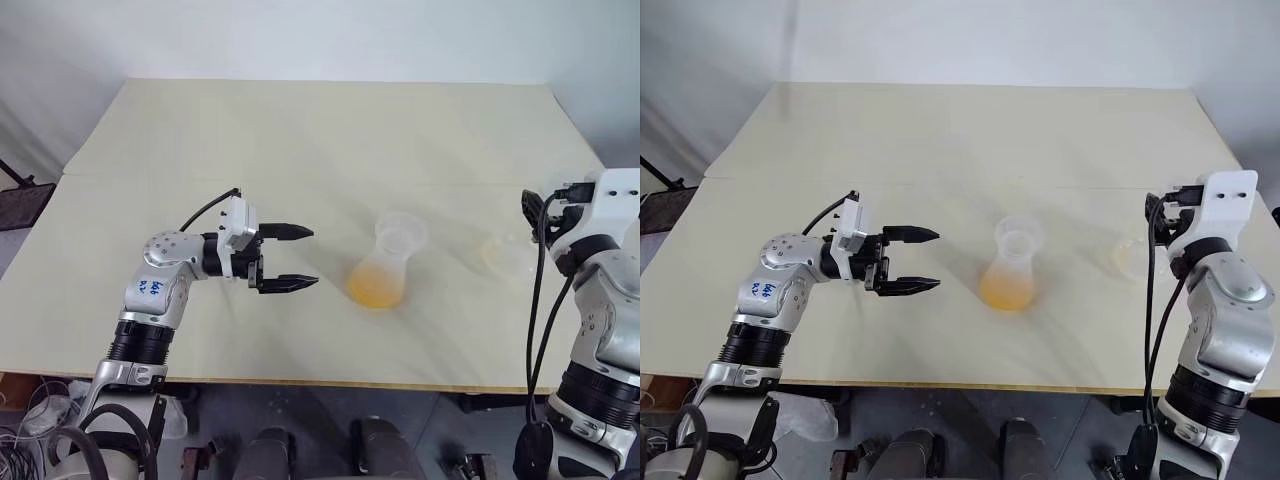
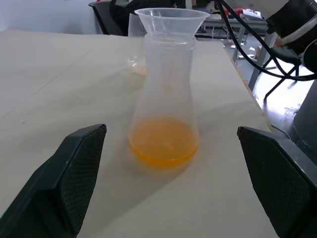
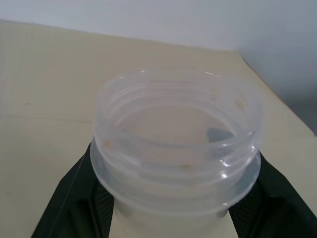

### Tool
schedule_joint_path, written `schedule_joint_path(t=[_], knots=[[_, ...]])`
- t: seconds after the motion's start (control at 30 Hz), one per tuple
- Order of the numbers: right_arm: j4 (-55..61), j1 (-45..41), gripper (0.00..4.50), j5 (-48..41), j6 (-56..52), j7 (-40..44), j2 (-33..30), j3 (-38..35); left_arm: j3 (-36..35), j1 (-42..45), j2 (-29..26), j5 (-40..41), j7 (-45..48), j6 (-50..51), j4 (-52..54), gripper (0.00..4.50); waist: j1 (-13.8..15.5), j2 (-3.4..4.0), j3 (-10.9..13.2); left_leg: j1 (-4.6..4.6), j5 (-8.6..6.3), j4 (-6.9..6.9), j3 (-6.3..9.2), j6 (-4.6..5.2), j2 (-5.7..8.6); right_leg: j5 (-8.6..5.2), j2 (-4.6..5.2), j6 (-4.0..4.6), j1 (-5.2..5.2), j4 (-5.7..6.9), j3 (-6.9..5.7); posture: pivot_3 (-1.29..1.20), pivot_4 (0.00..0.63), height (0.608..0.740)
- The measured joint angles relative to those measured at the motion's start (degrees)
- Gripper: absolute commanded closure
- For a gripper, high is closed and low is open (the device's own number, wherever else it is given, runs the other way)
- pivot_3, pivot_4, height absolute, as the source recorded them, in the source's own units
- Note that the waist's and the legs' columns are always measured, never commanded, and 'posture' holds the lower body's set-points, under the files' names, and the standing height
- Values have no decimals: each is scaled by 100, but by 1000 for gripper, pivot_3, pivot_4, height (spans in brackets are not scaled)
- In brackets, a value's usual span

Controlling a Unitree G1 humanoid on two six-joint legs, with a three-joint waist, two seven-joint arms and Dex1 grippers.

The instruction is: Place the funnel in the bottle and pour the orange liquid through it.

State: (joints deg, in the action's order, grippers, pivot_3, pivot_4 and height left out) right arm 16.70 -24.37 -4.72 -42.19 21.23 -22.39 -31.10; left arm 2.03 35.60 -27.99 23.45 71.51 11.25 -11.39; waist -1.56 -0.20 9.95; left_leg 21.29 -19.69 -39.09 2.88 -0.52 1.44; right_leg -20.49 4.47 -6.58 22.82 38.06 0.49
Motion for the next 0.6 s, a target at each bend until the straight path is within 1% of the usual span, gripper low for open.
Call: schedule_joint_path(t=[0.1, 0.2, 0.3, 0.5, 0.6], knots=[[112, 139, 16, -189, 13, -123, -1, -81, -1, 0, 0, 0, -18, 0, -3, 0, 1, 0, 0, 0, 0, 0, 0, 0, 0, 0, 0, 0, 0, 0, 2, 0, 150, 740], [314, 264, 16, -372, -35, -194, -49, -88, 0, 1, 1, 0, -26, 4, -13, 0, 2, 0, 0, 0, 0, 0, 0, 0, 0, 0, 0, 0, 0, 0, 4, 0, 150, 740], [519, 360, 16, -527, -110, -223, -284, -138, 0, 2, 1, 0, -55, 75, -54, 0, 4, 0, 0, 0, 0, 0, 0, 0, 0, 0, 1, 0, 0, -1, 6, 0, 150, 740], [1043, 574, 16, -989, -514, -153, -685, -302, -30, 9, 32, -3, -395, 354, -89, 0, 12, 0, 0, 1, -1, 1, 0, 1, 0, 0, 1, 0, -2, -3, 9, 0, 150, 740], [1158, 595, 16, -1208, -539, -84, -852, -315, -82, 12, 49, -3, -572, 515, -96, 0, 12, 0, 0, 1, -1, 1, 0, 1, 0, 0, 0, 0, -2, -3, 9, 0, 150, 740]])
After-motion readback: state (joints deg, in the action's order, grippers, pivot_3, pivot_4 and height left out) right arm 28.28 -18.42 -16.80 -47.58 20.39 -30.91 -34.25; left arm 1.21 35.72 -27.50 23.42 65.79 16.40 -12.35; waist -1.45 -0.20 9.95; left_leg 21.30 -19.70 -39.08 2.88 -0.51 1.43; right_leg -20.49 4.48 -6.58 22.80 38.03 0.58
